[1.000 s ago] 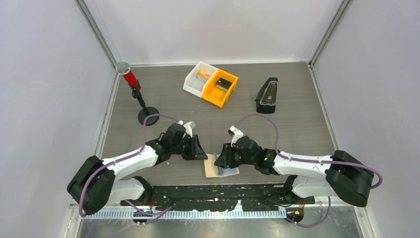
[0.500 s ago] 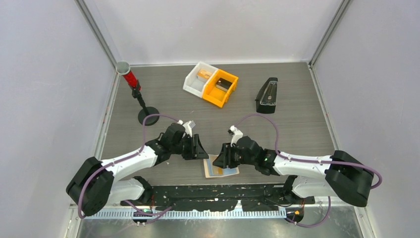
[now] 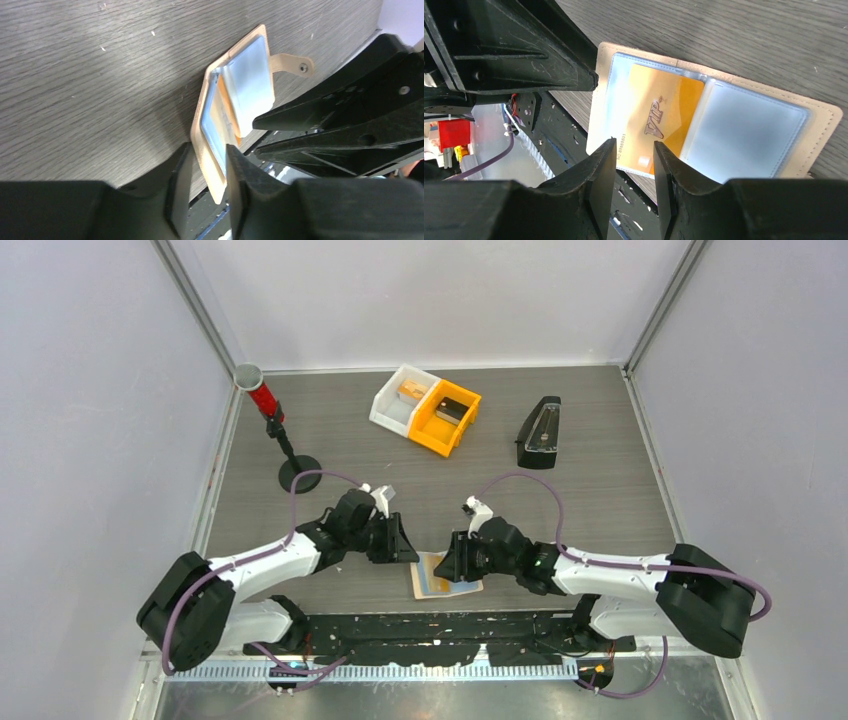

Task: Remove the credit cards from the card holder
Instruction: Remove the credit card from the card holder.

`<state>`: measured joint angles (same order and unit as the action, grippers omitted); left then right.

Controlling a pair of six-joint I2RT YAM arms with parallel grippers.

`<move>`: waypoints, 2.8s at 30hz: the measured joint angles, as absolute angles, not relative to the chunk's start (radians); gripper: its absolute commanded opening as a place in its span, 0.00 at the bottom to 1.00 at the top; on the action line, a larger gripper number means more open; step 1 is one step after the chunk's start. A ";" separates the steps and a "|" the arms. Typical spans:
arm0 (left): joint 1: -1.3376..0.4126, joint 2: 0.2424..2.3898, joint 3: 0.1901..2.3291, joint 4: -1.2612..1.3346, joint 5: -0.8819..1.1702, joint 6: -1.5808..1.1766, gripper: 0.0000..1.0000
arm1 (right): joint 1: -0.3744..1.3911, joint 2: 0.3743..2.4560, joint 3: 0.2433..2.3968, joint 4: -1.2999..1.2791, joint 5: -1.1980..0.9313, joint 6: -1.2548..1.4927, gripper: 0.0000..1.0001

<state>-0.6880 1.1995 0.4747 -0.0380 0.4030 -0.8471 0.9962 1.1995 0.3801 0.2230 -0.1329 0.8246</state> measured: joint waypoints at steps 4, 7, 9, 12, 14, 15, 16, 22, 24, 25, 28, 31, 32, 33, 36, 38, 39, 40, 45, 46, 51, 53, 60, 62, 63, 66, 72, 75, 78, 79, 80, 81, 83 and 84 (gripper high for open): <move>-0.688 1.207 0.475 -0.075 0.377 -0.823 0.50 | 0.986 1.187 0.377 0.208 -0.125 0.815 0.41; -0.688 1.186 0.475 -0.130 0.339 -0.808 0.49 | 0.984 1.180 0.366 0.208 -0.124 0.814 0.40; -0.690 1.153 0.479 -0.170 0.323 -0.803 0.47 | 0.982 1.176 0.358 0.205 -0.124 0.815 0.40; -0.704 1.110 0.501 -0.209 0.309 -0.804 0.42 | 0.979 1.174 0.356 0.200 -0.124 0.814 0.40; -0.722 1.090 0.525 -0.221 0.306 -0.804 0.35 | 0.979 1.173 0.356 0.199 -0.124 0.814 0.39; -0.733 1.086 0.540 -0.221 0.306 -0.805 0.31 | 0.979 1.173 0.356 0.197 -0.124 0.814 0.39; -0.743 1.086 0.551 -0.218 0.307 -0.805 0.27 | 0.979 1.173 0.356 0.194 -0.122 0.813 0.39; -0.766 1.146 0.564 -0.186 0.327 -0.805 0.17 | 0.979 1.176 0.356 0.201 -0.125 0.815 0.40; -0.766 1.164 0.557 -0.174 0.327 -0.806 0.16 | 0.979 1.184 0.356 0.216 -0.127 0.815 0.40; -0.766 1.168 0.549 -0.163 0.326 -0.806 0.15 | 0.979 1.190 0.356 0.222 -0.129 0.816 0.40; -0.766 1.183 0.519 -0.130 0.324 -0.809 0.11 | 0.979 1.212 0.356 0.229 -0.133 0.819 0.40; -0.766 1.223 0.489 -0.085 0.324 -0.815 0.08 | 0.979 1.232 0.356 0.232 -0.133 0.820 0.40; -0.766 1.237 0.478 -0.070 0.323 -0.817 0.08 | 0.979 1.238 0.356 0.232 -0.133 0.822 0.41; -0.766 1.250 0.468 -0.059 0.321 -0.820 0.07 | 0.979 1.243 0.356 0.232 -0.132 0.823 0.40; -0.766 1.281 0.455 -0.049 0.314 -0.823 0.06 | 0.979 1.256 0.356 0.232 -0.129 0.827 0.42; -0.766 1.292 0.451 -0.041 0.310 -0.823 0.06 | 0.979 1.262 0.356 0.233 -0.128 0.830 0.42; -0.766 1.293 0.450 -0.039 0.307 -0.823 0.06 | 0.979 1.265 0.356 0.234 -0.129 0.831 0.43; -0.766 1.292 0.448 -0.036 0.305 -0.823 0.06 | 0.979 1.268 0.356 0.236 -0.129 0.832 0.43; -0.766 1.292 0.440 -0.033 0.285 -0.822 0.06 | 0.979 1.273 0.357 0.240 -0.129 0.841 0.44; -0.766 1.292 0.440 -0.032 0.283 -0.822 0.06 | 0.979 1.275 0.357 0.242 -0.129 0.842 0.44; -0.766 1.302 0.440 -0.020 0.285 -0.822 0.05 | 0.979 1.286 0.357 0.258 -0.130 0.846 0.44; -0.766 1.303 0.440 -0.015 0.285 -0.822 0.05 | 0.979 1.290 0.357 0.265 -0.130 0.846 0.44; -0.766 1.311 0.440 -0.006 0.289 -0.822 0.05 | 0.978 1.307 0.357 0.288 -0.133 0.857 0.33; -0.766 1.314 0.440 0.001 0.289 -0.823 0.05 | 0.977 1.308 0.357 0.289 -0.133 0.861 0.24; -0.766 1.316 0.440 0.005 0.289 -0.824 0.04 | 0.975 1.308 0.357 0.289 -0.132 0.863 0.21; -0.766 1.319 0.440 0.010 0.291 -0.828 0.05 | 0.973 1.305 0.353 0.288 -0.128 0.866 0.08; -0.766 1.322 0.440 0.012 0.292 -0.834 0.05 | 0.971 1.280 0.344 0.289 -0.125 0.870 0.05; -0.766 1.322 0.440 0.013 0.292 -0.835 0.05 | 0.971 1.254 0.338 0.287 -0.122 0.870 0.05; -0.766 1.322 0.440 0.013 0.291 -0.836 0.05 | 0.971 1.208 0.328 0.262 -0.106 0.870 0.05; -0.766 1.322 0.440 0.013 0.290 -0.836 0.06 | 0.970 1.196 0.326 0.253 -0.102 0.868 0.05; -0.766 1.322 0.440 0.013 0.290 -0.837 0.06 | 0.966 1.184 0.323 0.246 -0.097 0.868 0.05; -0.766 1.322 0.440 0.013 0.290 -0.838 0.06 | 0.964 1.171 0.319 0.241 -0.093 0.867 0.05; -0.766 1.322 0.440 0.013 0.290 -0.838 0.06 | 0.958 1.150 0.310 0.229 -0.088 0.867 0.05; -0.766 1.322 0.440 0.013 0.290 -0.839 0.06 | 0.954 1.142 0.306 0.224 -0.087 0.867 0.05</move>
<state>-0.7658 1.3224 0.4400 0.0128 0.2897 -0.8387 0.9543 1.1423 0.3058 0.2245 -0.0868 0.8673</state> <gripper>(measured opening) 0.056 0.070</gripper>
